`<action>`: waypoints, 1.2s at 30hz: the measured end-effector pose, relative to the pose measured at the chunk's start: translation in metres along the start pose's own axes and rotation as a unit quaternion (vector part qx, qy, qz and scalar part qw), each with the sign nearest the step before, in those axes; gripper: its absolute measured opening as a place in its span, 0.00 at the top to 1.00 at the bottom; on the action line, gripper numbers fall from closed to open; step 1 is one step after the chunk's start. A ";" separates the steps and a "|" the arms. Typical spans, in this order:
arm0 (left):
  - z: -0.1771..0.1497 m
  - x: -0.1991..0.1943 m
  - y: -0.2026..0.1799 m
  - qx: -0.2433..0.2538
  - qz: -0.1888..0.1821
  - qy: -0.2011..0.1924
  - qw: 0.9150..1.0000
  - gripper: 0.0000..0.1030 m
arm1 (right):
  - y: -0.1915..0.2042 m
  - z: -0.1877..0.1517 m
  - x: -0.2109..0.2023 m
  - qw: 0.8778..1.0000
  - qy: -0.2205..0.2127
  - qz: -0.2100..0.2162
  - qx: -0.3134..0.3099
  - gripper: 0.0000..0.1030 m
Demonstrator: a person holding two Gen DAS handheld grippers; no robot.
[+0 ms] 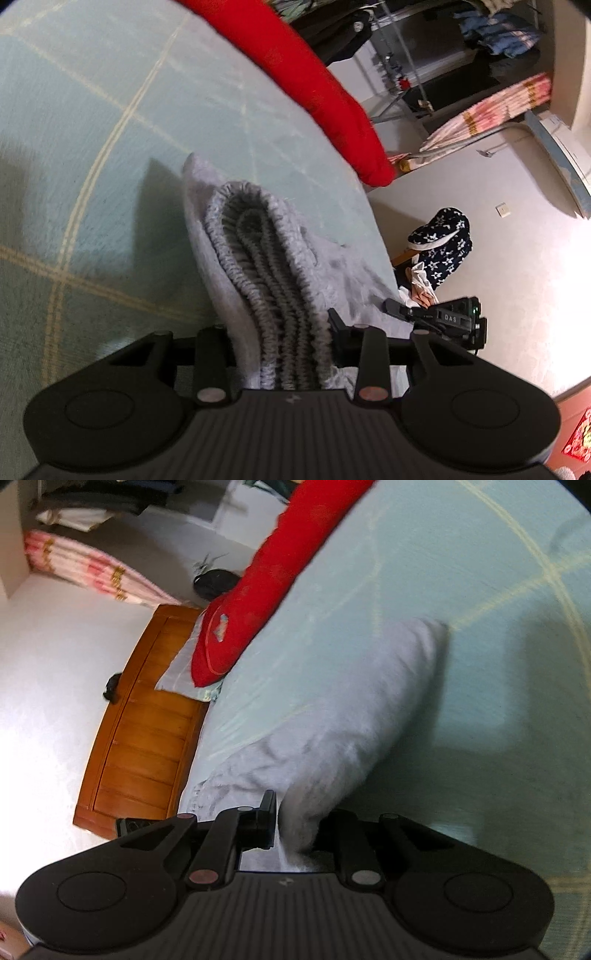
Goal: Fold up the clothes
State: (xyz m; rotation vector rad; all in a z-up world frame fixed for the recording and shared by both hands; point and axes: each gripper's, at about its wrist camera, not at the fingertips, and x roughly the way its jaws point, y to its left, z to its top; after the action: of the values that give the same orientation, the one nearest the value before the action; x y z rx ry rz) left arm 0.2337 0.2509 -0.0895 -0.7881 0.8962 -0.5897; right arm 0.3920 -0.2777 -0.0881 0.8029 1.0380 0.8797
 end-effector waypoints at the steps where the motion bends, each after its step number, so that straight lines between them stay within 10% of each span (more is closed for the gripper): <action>1: 0.000 -0.004 -0.004 0.005 0.000 -0.004 1.000 0.65 | 0.005 0.001 0.001 1.000 0.001 0.001 -0.005 0.84; 15: -0.018 -0.111 -0.003 0.010 0.020 -0.091 0.996 0.65 | 0.095 0.005 0.055 0.996 0.041 0.024 -0.082 0.83; 36: -0.058 -0.272 0.073 -0.057 0.096 -0.253 0.961 0.66 | 0.278 0.009 0.328 0.958 0.196 0.057 -0.202 0.83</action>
State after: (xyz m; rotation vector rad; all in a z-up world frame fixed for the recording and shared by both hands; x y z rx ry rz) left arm 0.0565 0.4730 -0.0470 -0.8912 0.5261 -0.1487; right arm 0.4217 0.1325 0.0362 0.3490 1.1091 1.3361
